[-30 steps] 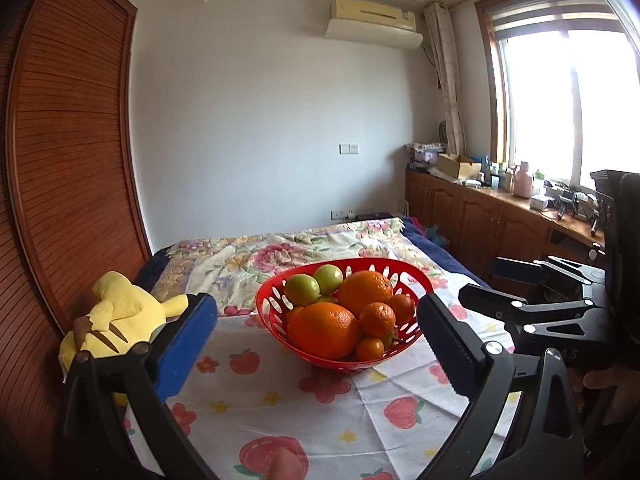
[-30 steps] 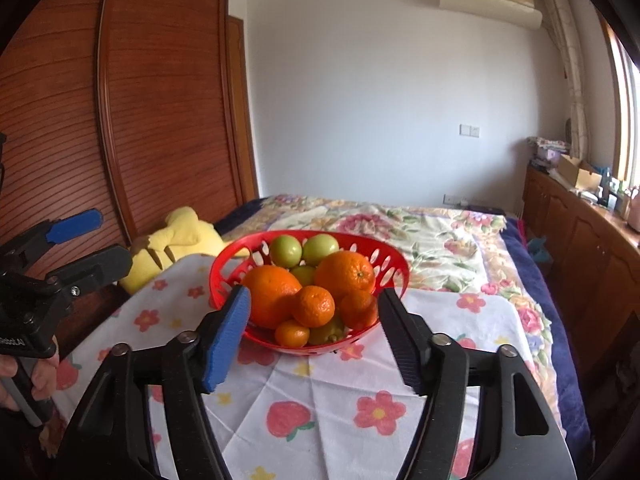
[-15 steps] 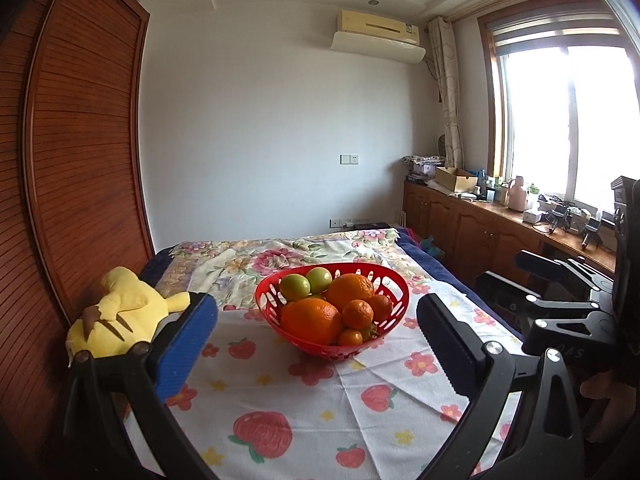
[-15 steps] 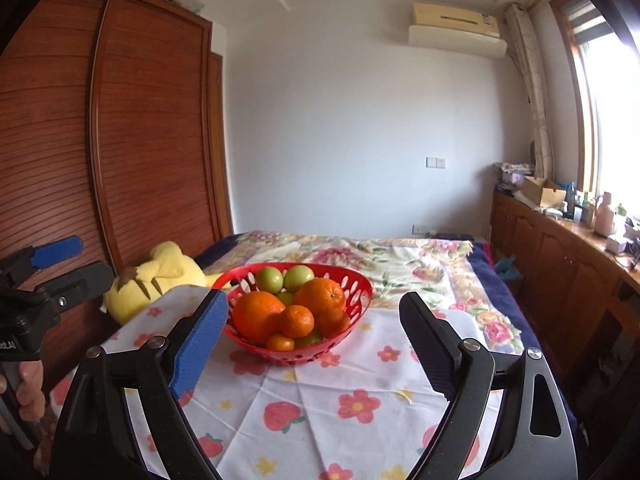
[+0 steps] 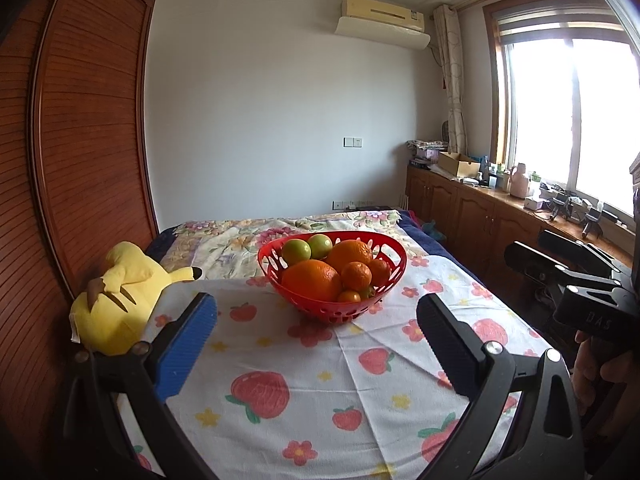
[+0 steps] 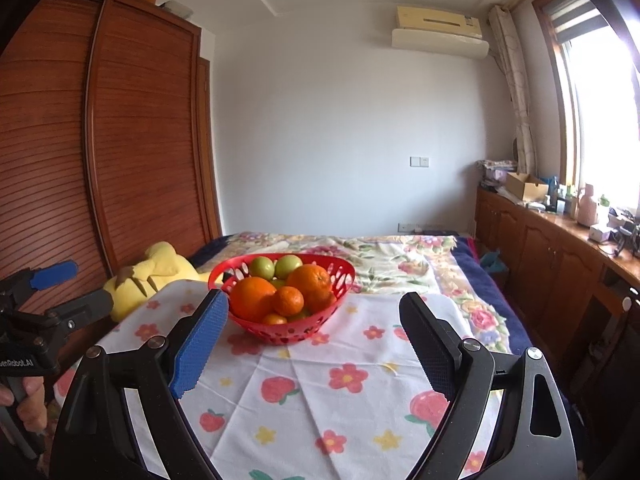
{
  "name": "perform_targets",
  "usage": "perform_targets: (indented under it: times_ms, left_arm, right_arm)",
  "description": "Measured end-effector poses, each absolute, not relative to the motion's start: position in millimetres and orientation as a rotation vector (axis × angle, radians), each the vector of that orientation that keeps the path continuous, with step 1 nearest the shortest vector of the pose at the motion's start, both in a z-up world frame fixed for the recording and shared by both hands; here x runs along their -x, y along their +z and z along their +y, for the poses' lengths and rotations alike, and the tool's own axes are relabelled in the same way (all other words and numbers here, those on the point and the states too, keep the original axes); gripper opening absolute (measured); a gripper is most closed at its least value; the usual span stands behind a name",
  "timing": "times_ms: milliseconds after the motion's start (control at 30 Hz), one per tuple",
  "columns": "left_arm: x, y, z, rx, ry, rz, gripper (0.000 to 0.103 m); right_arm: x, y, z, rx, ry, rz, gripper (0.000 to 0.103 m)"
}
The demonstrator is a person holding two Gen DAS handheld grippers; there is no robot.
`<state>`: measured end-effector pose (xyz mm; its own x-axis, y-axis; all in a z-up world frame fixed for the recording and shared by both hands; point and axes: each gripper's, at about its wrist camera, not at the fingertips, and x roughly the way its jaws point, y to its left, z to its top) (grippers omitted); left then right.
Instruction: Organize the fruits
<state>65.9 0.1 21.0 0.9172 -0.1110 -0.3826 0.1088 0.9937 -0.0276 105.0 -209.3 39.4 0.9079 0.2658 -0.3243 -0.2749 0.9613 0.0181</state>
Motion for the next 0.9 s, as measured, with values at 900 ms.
perform_targets:
  times_ms: [900]
  left_arm:
    - [-63.4,17.5,0.8,0.004,-0.099,0.397,0.101]
  right_arm:
    - [-101.1,37.1,-211.7,0.026,0.271,0.335,0.089]
